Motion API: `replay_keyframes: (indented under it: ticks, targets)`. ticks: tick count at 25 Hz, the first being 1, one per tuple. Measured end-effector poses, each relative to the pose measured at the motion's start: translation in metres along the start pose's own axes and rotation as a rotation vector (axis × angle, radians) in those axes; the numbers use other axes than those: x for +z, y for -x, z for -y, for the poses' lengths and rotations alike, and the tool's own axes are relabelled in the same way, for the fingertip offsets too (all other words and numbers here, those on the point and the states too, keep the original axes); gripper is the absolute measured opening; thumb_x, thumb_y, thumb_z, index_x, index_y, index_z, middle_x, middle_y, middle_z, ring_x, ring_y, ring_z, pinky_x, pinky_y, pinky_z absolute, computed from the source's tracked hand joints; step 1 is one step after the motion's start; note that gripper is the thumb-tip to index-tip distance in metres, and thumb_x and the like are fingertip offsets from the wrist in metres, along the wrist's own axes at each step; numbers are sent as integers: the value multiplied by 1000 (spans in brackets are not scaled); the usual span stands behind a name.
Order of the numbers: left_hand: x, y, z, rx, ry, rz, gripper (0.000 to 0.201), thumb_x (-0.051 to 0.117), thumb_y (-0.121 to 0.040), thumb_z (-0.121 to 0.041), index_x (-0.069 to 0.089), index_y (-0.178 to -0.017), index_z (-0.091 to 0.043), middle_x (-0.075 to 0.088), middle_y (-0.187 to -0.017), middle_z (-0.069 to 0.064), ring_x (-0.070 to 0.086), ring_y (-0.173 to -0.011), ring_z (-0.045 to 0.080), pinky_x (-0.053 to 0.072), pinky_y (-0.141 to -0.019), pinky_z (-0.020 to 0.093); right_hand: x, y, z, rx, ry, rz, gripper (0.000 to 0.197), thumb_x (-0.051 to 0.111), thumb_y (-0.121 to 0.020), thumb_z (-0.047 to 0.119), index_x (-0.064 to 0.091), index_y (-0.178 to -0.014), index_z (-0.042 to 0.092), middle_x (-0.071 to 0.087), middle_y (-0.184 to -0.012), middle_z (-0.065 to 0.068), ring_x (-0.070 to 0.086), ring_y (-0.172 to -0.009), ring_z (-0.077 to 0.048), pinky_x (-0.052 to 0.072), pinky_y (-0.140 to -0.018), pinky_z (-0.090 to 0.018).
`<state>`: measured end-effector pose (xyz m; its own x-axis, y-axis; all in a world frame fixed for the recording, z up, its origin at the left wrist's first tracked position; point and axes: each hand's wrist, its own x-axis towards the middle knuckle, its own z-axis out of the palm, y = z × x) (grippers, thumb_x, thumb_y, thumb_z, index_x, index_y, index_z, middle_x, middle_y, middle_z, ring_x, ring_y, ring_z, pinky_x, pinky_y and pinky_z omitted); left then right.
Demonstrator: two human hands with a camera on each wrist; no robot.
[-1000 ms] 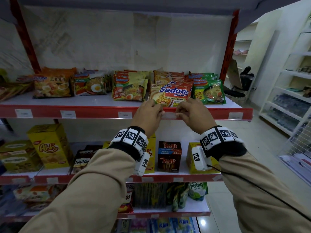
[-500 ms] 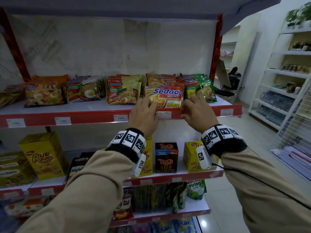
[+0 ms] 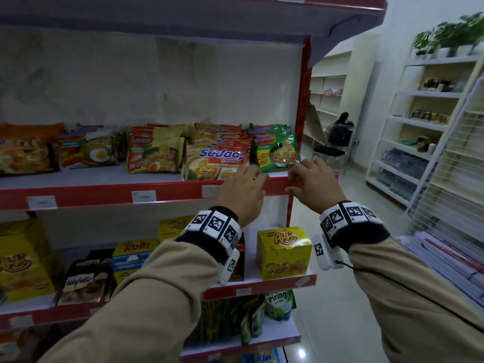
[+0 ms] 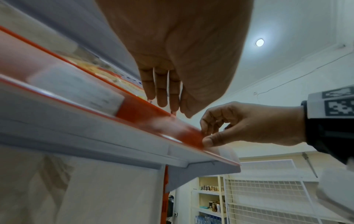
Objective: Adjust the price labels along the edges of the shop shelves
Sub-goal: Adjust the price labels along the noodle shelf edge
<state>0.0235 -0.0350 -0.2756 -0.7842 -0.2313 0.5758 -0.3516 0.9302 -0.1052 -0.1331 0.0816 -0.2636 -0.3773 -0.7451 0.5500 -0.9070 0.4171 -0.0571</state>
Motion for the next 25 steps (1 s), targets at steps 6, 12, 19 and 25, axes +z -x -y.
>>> replay_keyframes:
  ticks: [6,12,19,25]
  targets:
    - [24,-18,-40,-19,-65,-21,40,52,-89,-24,50,-127,-15,49,-123,6,42,-111,27,36,-89,35,8,4,-31,-42,-117,-65,33,79,-70,26,61,-93,13,58,-96,-8,46,-96,-28,33,-81,-32]
    - [29,-32,-51,-52,4,-75,29,53,-89,-25,55,-116,-13,51,-113,7,43,-105,25,36,-88,34,4,8,-50,-82,-119,-54,29,76,-74,22,60,-97,12,60,-98,-8,50,-95,-28,40,-80,-37]
    - [30,-35,-56,-60,-11,-26,32,53,-90,-33,52,-120,-23,47,-113,2,40,-106,23,33,-86,34,2,4,-57,-120,-82,23,19,64,-85,23,63,-99,10,58,-96,-11,50,-95,-28,34,-74,-31]
    - [35,-35,-58,-47,95,-64,26,58,-88,-28,58,-111,-16,49,-107,4,44,-102,23,35,-83,31,-3,1,-57,-86,-169,53,9,59,-83,17,63,-91,14,61,-89,-6,46,-88,-24,36,-73,-31]
